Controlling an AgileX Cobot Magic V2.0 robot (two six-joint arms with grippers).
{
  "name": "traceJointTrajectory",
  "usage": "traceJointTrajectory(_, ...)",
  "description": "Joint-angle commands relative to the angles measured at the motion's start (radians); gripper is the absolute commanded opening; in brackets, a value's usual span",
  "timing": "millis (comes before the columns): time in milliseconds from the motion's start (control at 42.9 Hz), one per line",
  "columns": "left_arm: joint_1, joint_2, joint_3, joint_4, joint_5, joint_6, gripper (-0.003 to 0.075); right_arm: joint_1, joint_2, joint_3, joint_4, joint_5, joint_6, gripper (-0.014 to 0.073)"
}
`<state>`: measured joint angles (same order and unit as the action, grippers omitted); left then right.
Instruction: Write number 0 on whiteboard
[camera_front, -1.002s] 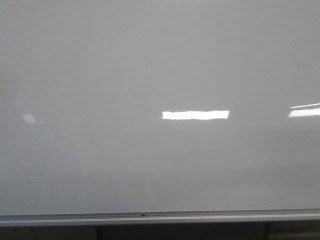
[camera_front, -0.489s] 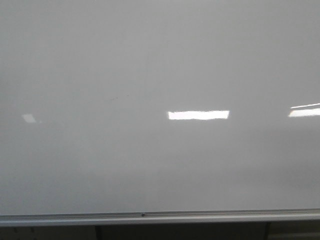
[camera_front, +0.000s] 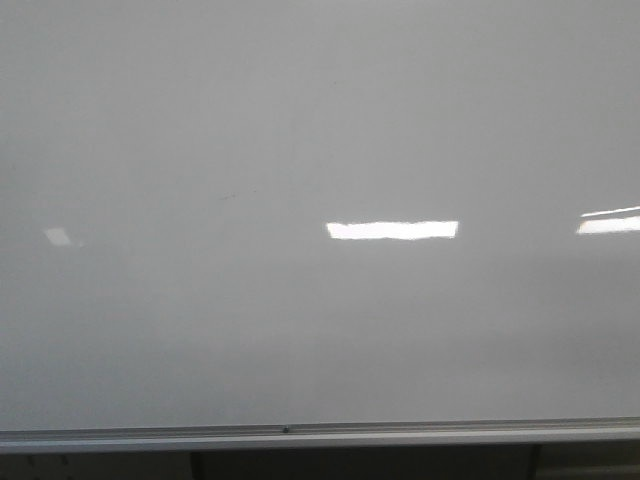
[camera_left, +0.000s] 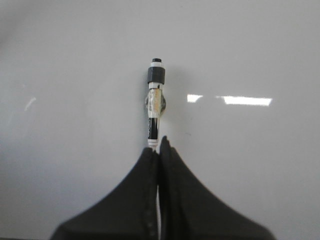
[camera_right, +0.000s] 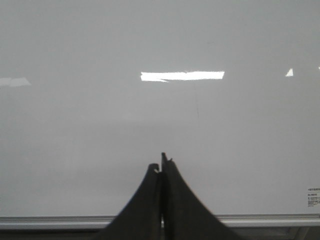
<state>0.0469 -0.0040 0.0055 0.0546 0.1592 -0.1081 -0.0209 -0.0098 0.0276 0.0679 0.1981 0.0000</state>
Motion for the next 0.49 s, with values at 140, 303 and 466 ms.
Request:
traceJointTrajectory(140, 0.001, -0.017, -0.019, -0.006, -0.349, -0.008, -0.0019, 0.002, -0.016, -0.064, -0.01, -0.15, -0.008, -0.0069)
traceJointTrajectory(303, 0.001, 0.003, -0.179, 0.022, -0.246, -0.008, -0.0019, 0.002, -0.006, -0.219, -0.011, -0.071, -0.008, -0.0067)
traceJointTrajectory(466, 0.001, 0.117, -0.339, 0.097, -0.035, -0.008, -0.0019, 0.002, 0.1, -0.389, -0.011, 0.075, -0.008, -0.0067)
